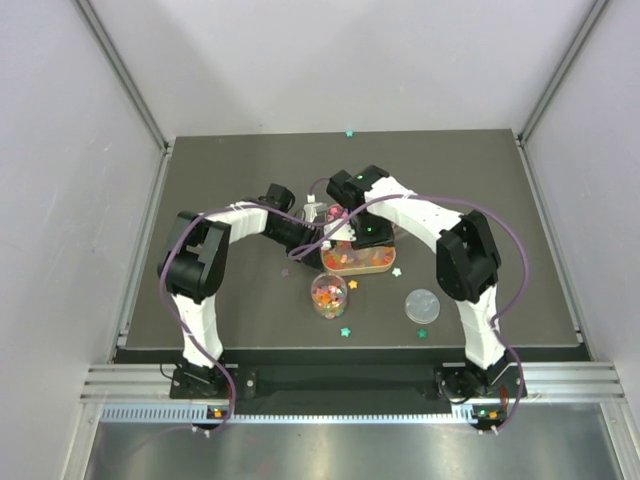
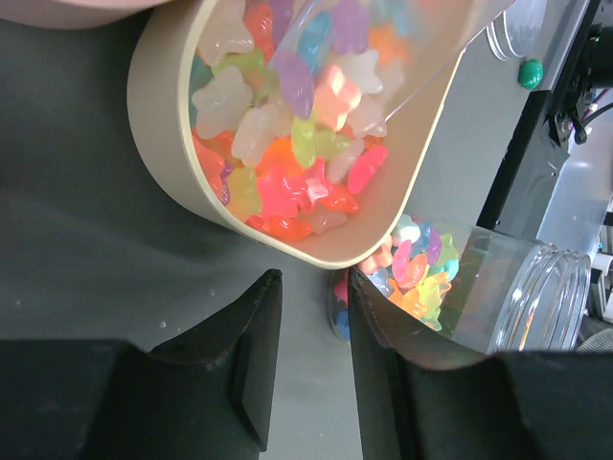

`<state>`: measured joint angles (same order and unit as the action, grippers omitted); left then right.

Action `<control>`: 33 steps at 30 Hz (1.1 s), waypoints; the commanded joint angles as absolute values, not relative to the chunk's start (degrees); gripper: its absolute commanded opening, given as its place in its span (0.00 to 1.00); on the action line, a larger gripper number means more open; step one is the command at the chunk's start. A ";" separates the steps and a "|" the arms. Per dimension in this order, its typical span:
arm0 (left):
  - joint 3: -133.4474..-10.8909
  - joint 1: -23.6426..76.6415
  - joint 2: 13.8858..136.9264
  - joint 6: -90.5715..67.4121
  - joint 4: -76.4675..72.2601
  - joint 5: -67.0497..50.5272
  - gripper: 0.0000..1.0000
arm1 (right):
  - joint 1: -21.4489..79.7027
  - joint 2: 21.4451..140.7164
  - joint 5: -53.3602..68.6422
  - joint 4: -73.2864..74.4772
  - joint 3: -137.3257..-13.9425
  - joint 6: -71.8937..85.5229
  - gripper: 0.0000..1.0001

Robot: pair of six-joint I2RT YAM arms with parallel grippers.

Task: Pack the candies
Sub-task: Scoop the fake candies from the storage box.

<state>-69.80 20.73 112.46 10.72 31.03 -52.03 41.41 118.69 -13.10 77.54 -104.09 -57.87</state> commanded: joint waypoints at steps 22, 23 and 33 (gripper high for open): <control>-75.06 20.57 111.36 12.48 34.45 -54.49 0.37 | 36.56 118.30 6.94 71.37 -99.59 -56.07 0.00; -75.15 20.48 110.84 12.48 34.71 -54.58 0.37 | 36.21 118.13 6.94 70.50 -98.45 -56.07 0.00; -81.38 17.67 108.64 18.53 43.67 -56.60 0.37 | 34.72 115.67 9.75 65.84 -94.84 -56.60 0.00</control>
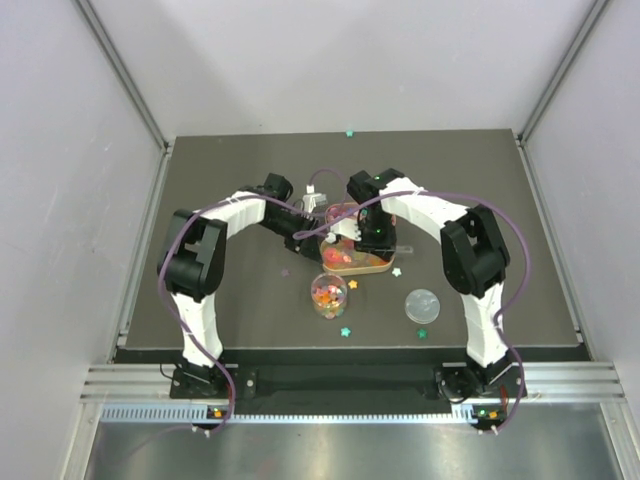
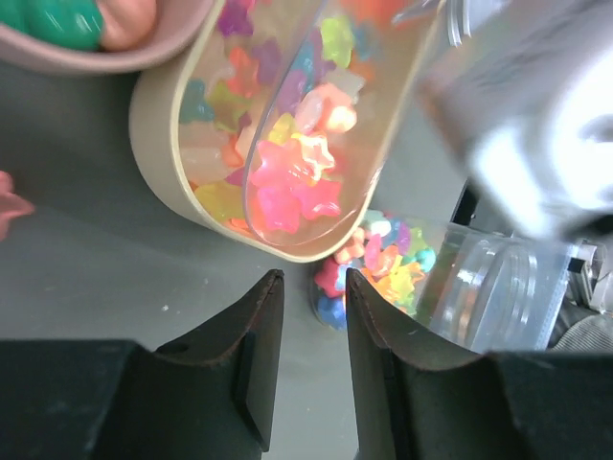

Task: Pack the candies
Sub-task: Scoop the fake candies from the storage box.

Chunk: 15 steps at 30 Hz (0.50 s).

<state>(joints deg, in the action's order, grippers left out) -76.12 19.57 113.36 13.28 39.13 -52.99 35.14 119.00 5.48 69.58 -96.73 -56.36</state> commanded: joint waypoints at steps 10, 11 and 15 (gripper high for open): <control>-93.86 8.27 107.66 25.49 57.57 -57.57 0.39 | 33.93 109.96 12.48 61.87 -92.55 -55.55 0.00; -94.48 7.22 107.75 25.58 57.57 -57.05 0.39 | 33.93 109.34 11.26 62.48 -93.16 -55.55 0.00; -95.10 5.98 109.16 25.58 56.26 -55.37 0.39 | 33.84 105.13 7.48 64.60 -94.13 -56.95 0.00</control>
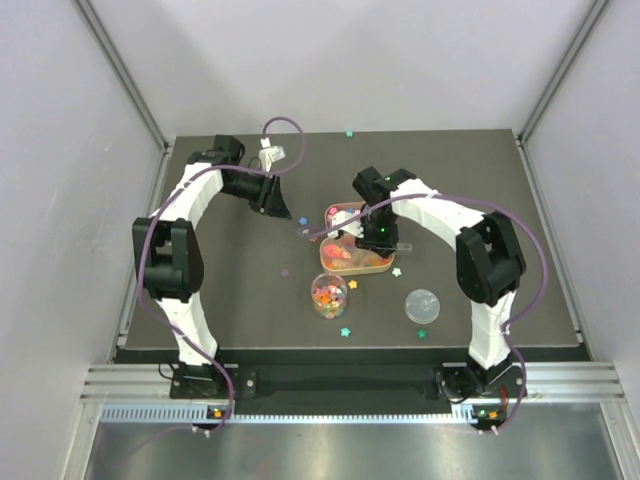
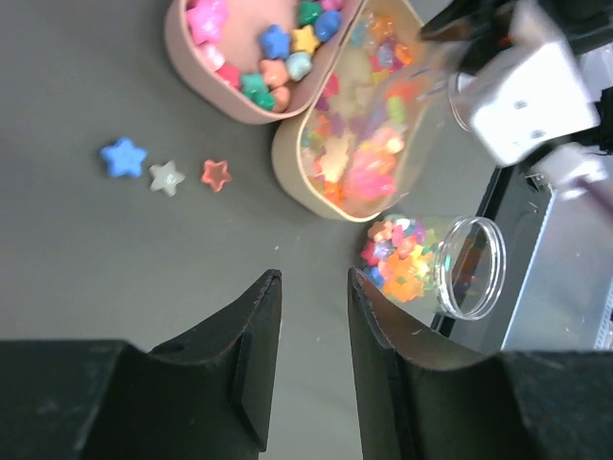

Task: Pack the candies
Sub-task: Scoop the fake candies from the storage box, then place the fake candies in the packing bottle.

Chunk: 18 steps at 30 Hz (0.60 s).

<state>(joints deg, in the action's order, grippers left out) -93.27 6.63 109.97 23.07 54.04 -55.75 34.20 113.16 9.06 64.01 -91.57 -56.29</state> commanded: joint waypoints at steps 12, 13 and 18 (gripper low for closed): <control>-93.69 5.80 111.71 24.35 52.39 -54.23 0.39 | 34.80 95.99 0.35 73.38 -98.00 -60.64 0.00; -93.26 5.71 111.71 24.17 51.69 -54.14 0.39 | 35.15 95.54 0.35 73.82 -97.74 -60.73 0.00; -90.97 5.62 111.27 22.06 48.70 -54.05 0.39 | 37.17 93.87 -2.37 76.55 -96.60 -61.95 0.00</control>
<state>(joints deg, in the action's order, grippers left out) -92.49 5.76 111.53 22.96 52.47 -53.49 35.00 97.34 -0.19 73.47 -95.68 -60.03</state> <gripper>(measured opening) 0.390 0.294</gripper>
